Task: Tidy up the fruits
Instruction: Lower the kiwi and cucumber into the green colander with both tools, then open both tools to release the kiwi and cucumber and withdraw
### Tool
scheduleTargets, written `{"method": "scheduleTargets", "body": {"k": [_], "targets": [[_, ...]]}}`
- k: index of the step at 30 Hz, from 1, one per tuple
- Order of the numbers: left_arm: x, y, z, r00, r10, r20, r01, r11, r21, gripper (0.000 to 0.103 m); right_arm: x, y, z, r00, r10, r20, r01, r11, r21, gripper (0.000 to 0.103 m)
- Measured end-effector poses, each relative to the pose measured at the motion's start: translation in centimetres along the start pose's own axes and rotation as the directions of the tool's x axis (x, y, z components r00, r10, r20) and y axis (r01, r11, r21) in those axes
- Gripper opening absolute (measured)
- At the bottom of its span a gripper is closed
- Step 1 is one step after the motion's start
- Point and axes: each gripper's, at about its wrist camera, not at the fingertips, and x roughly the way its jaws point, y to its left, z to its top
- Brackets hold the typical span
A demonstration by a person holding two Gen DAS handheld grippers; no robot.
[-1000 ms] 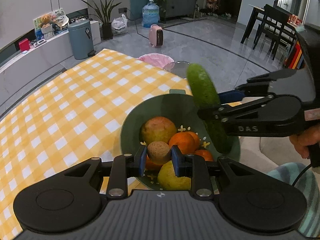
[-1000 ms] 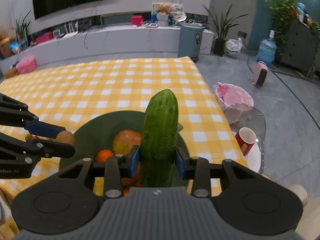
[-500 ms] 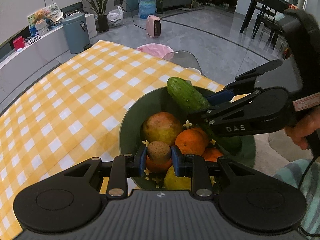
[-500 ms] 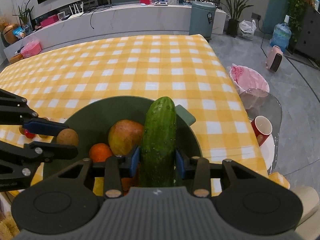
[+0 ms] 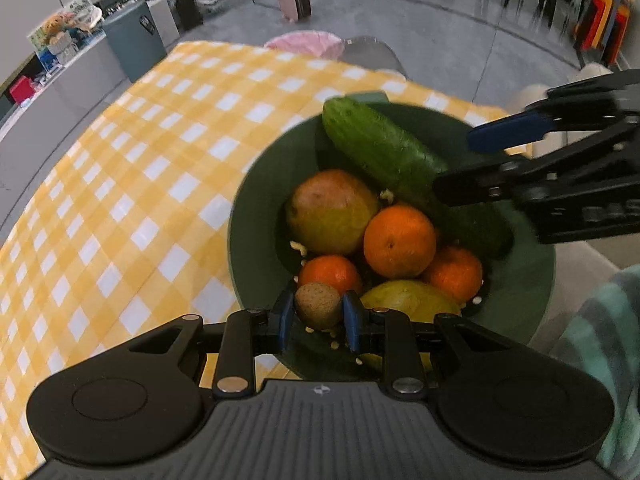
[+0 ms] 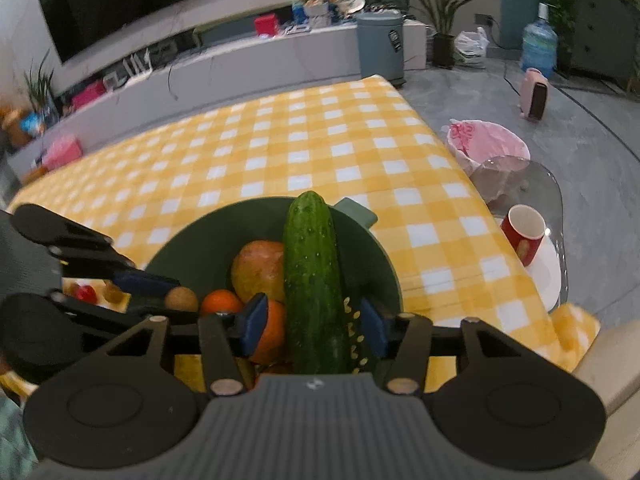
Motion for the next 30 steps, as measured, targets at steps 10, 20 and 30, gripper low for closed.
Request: {"method": "scheduleTargets", "body": {"k": [10, 20, 30], "targets": [[0.3, 0.1, 0.1, 1.0, 0.007, -0.023, -0.007, 1.0, -0.008, 0.034, -0.4, -0.4, -2.0, 1.0, 0.003, 0.016, -0.005, 0.996, 0.086, 0.052], [-2.6, -0.4, -0.6, 0.999, 0.003, 0.054, -0.003, 1.0, -0.009, 0.058, -2.5, -0.2, -2.3, 0.998, 0.011, 0.062, -0.019, 0.99, 0.143, 0.063], [-9.1, 1.9, -4.5, 0.977, 0.076, 0.201, -0.043, 0.985, -0.166, 0.062, -5.7, 3.7, -3.2, 0.989, -0.017, 0.15, -0.002, 0.992, 0.125, 0.078]]}}
